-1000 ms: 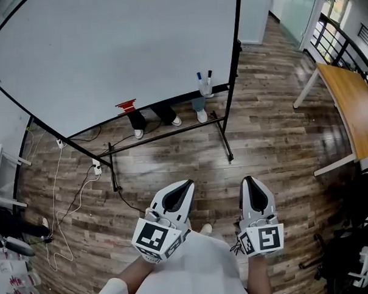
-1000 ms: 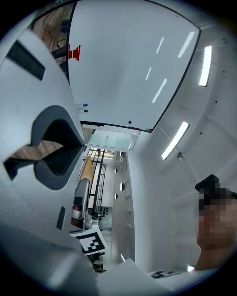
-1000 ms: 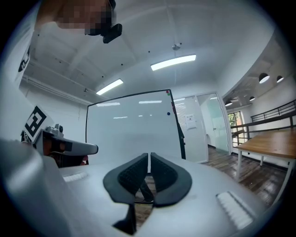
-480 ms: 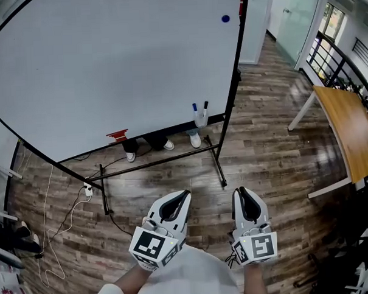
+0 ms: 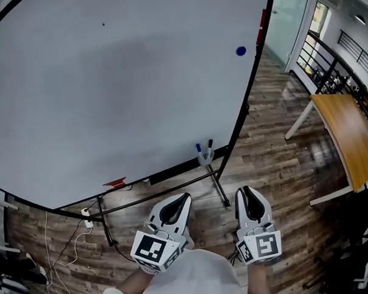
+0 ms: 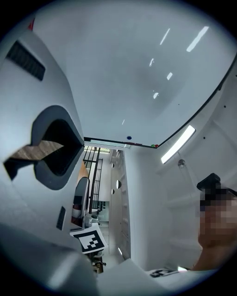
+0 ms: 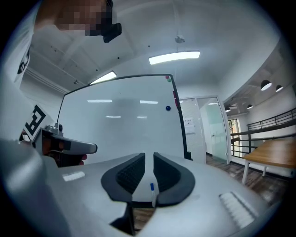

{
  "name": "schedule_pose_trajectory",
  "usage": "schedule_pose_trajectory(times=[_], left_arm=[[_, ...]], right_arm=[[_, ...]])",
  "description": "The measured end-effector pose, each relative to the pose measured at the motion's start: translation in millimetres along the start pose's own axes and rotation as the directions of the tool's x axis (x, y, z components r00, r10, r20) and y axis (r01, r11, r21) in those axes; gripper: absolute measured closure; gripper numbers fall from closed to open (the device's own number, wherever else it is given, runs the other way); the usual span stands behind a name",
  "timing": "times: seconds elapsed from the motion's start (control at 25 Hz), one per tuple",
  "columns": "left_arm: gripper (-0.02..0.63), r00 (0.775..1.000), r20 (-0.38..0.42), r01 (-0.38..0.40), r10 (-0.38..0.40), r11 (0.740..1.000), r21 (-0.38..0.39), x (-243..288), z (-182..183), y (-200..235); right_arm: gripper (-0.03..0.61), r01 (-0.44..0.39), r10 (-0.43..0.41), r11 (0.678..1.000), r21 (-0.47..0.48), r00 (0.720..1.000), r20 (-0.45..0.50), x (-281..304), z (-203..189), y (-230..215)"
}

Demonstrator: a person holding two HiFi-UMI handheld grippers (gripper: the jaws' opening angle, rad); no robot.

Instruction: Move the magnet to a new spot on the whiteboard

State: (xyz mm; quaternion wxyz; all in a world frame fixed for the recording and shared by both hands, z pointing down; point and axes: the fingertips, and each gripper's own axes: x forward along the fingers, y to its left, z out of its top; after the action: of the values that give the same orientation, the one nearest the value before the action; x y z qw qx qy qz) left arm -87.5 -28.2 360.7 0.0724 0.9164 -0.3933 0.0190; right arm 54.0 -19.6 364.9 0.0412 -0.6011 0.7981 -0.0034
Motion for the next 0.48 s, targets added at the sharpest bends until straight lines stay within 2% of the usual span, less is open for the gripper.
schedule_pose_trajectory(times=[0.2,0.48], left_arm=[[0.607,1.000,-0.004,0.028,-0.028,1.000,-0.011,34.0,12.8,40.2],[0.607,0.999,-0.010,0.042,-0.042,0.999,-0.021,69.0,16.8,45.4]], right_arm=[[0.526,0.023,-0.023,1.000,-0.012,1.000,0.010,53.7,10.9,-5.7],[0.512,0.008,-0.007,1.000,-0.025,1.000,0.024,86.3,25.2,-23.1]])
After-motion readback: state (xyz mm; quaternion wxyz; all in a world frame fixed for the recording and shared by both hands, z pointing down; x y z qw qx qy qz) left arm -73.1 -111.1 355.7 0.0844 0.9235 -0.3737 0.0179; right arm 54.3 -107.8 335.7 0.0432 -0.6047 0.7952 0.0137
